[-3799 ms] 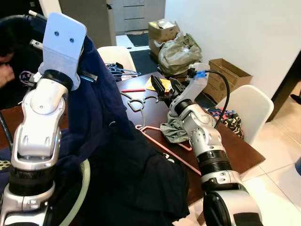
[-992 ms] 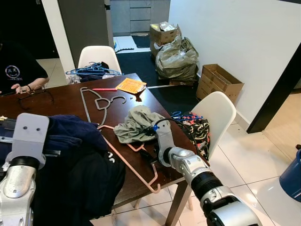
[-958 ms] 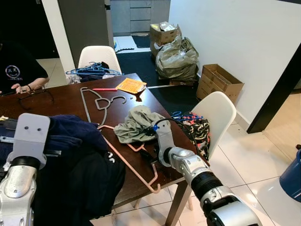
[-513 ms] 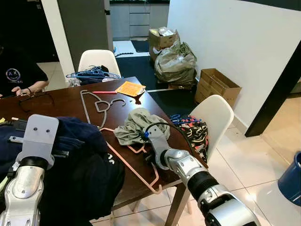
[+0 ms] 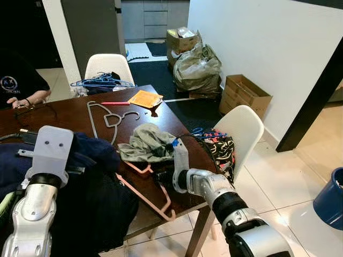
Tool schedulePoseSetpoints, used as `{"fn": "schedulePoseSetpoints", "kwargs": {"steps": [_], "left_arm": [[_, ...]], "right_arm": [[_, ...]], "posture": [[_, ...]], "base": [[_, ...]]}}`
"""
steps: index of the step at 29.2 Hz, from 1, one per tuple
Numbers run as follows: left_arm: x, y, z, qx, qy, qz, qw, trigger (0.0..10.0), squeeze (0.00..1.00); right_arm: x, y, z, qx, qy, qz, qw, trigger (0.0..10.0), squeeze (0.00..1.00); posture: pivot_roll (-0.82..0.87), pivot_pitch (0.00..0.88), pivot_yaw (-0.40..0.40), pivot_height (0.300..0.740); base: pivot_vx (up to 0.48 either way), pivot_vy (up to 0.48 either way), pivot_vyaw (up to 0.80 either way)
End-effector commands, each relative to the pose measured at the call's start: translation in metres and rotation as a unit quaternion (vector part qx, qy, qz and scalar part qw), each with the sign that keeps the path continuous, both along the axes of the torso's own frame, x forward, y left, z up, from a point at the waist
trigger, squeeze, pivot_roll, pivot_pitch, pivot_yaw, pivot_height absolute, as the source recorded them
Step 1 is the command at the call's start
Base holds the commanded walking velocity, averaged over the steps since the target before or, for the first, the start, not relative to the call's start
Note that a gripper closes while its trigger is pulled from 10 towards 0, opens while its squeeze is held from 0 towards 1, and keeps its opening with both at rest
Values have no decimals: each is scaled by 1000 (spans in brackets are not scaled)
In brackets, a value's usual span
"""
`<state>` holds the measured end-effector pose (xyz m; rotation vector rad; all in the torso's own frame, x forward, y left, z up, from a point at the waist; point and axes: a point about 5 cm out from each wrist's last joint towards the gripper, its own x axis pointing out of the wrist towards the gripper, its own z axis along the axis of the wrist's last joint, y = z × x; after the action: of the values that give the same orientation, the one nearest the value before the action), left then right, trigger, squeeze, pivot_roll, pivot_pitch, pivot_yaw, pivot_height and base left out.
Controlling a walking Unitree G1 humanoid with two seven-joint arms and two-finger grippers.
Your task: Hang hanger
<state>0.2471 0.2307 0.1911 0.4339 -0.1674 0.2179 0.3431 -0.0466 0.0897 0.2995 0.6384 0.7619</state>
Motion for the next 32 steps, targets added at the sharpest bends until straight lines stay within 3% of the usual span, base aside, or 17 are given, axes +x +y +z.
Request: {"fn": "schedulePoseSetpoints", "kwargs": {"steps": [1,11,13,14,19,24,32], "left_arm": [[3,-6,-5,-1,5,-3,1000,10000,0],[5,-18,-8,-7,4,-21,1000,10000,0],[6,-20,-8,-7,3,-22,1000,10000,0],[6,-20,-8,-7,3,-22,1000,10000,0],[8,-26,-9,-7,2,-29,1000,10000,0],[9,-28,-9,-4,-1,-33,999,10000,0],[9,-29,-9,-3,-1,-35,999,10000,0]], "right_arm": [[5,5,14,48,5,-14,999,0,0],[9,-1,24,103,43,-20,994,0,0],[14,-7,36,179,86,-44,979,0,0],[14,-7,36,179,86,-44,979,0,0],[15,-4,61,283,122,-23,951,0,0],[12,5,72,313,129,-4,941,0,0],[9,12,75,319,131,11,939,0,0]], "posture": [[114,0,-33,740],[115,0,-32,740],[115,0,-32,740],[115,0,-32,740],[109,0,-34,740],[108,0,-34,740],[106,0,-33,740]], "base": [[0,0,0],[0,0,0],[0,0,0],[0,0,0],[0,0,0],[0,0,0],[0,0,0]]}}
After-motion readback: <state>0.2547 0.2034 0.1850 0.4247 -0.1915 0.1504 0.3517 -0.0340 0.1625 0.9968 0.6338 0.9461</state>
